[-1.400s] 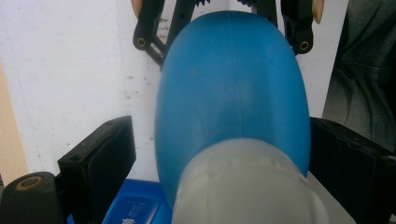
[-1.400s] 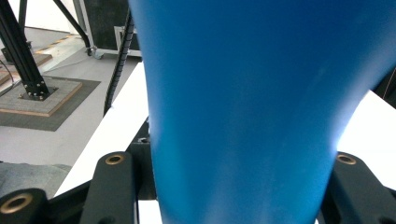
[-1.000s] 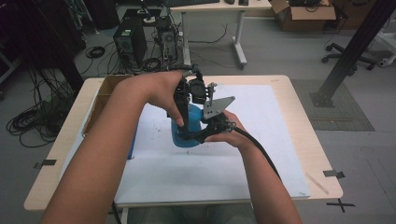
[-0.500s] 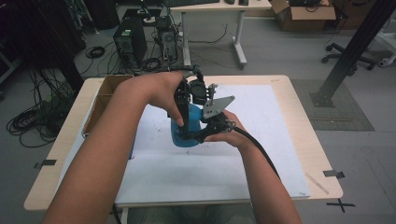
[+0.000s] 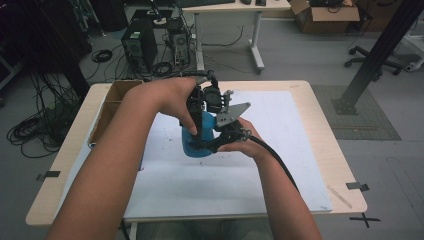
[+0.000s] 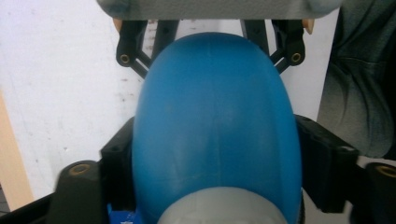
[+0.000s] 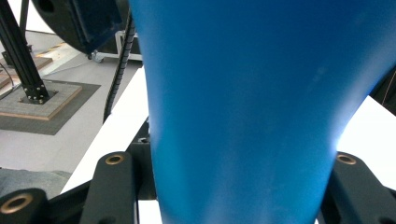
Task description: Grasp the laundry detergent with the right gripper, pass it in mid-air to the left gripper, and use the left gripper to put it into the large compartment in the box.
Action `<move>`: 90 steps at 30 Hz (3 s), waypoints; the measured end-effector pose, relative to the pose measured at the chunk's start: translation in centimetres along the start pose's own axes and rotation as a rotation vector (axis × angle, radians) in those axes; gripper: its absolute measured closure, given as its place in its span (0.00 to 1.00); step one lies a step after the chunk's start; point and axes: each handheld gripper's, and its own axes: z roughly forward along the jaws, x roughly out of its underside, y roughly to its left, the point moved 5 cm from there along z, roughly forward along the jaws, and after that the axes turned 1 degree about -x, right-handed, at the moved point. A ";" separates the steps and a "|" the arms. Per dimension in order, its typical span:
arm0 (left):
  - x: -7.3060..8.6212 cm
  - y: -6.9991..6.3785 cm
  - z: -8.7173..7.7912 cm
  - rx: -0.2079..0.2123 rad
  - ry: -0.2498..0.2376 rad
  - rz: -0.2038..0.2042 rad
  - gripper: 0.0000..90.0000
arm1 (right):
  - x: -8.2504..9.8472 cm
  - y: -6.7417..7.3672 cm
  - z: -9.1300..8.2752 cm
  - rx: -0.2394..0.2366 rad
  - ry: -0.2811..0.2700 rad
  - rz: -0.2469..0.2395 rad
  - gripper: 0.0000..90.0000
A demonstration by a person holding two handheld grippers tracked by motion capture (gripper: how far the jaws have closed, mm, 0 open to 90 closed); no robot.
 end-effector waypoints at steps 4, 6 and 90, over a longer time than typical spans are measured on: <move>0.1 0.2 0.0 -0.013 0.000 0.003 0.38 | 0.0 0.0 0.0 0.000 0.000 0.000 0.50; 0.2 0.2 -0.1 -0.011 0.003 -0.001 0.41 | 0.0 0.1 0.1 0.000 0.000 0.000 0.50; 1.1 0.7 -2.0 -0.009 0.133 -0.195 0.42 | 0.4 -0.9 -10.9 0.157 0.490 0.004 0.03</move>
